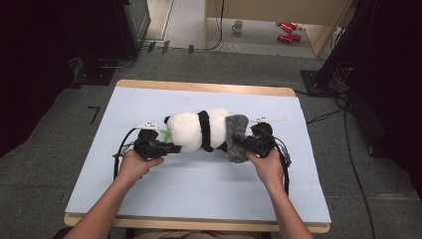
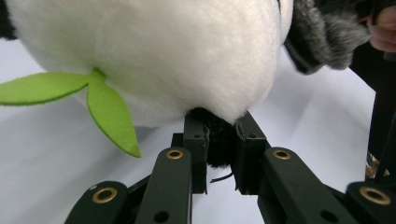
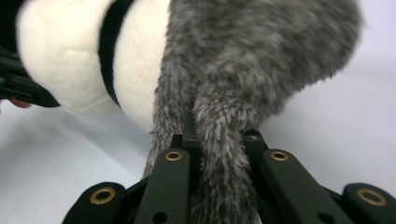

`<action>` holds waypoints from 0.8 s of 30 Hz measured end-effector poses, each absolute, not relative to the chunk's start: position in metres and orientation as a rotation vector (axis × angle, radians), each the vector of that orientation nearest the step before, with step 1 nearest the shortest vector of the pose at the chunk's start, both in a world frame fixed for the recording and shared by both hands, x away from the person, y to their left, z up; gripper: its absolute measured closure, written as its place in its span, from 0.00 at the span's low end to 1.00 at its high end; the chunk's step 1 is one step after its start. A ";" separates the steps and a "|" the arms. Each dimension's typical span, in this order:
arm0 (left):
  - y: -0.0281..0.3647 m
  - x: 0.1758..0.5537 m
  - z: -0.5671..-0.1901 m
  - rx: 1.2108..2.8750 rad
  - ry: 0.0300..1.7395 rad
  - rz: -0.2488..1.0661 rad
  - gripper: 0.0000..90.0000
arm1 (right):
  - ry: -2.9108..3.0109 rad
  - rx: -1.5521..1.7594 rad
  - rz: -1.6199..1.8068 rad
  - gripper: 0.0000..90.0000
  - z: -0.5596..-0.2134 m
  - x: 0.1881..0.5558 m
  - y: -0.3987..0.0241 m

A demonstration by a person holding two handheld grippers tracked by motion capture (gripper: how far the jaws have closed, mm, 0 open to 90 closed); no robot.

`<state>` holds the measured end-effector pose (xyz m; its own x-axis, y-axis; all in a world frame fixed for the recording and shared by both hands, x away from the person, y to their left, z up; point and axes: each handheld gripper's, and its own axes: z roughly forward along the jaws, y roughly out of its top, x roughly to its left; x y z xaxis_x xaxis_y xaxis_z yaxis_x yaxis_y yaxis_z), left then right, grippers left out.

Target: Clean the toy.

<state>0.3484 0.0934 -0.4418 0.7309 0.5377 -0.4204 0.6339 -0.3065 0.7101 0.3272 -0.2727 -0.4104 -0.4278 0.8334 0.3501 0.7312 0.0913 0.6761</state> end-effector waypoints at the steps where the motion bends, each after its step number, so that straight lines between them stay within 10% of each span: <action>1: 0.097 0.347 -0.441 1.982 0.893 -0.128 0.88 | 2.219 1.593 1.272 0.88 -0.406 0.326 -0.273; 11: 0.106 0.347 -0.453 2.002 0.887 -0.064 0.85 | 2.241 1.436 1.288 0.88 -0.400 0.325 -0.246; 24: 0.111 0.343 -0.452 2.063 0.792 0.109 0.48 | 2.185 1.447 1.216 0.88 -0.407 0.346 -0.235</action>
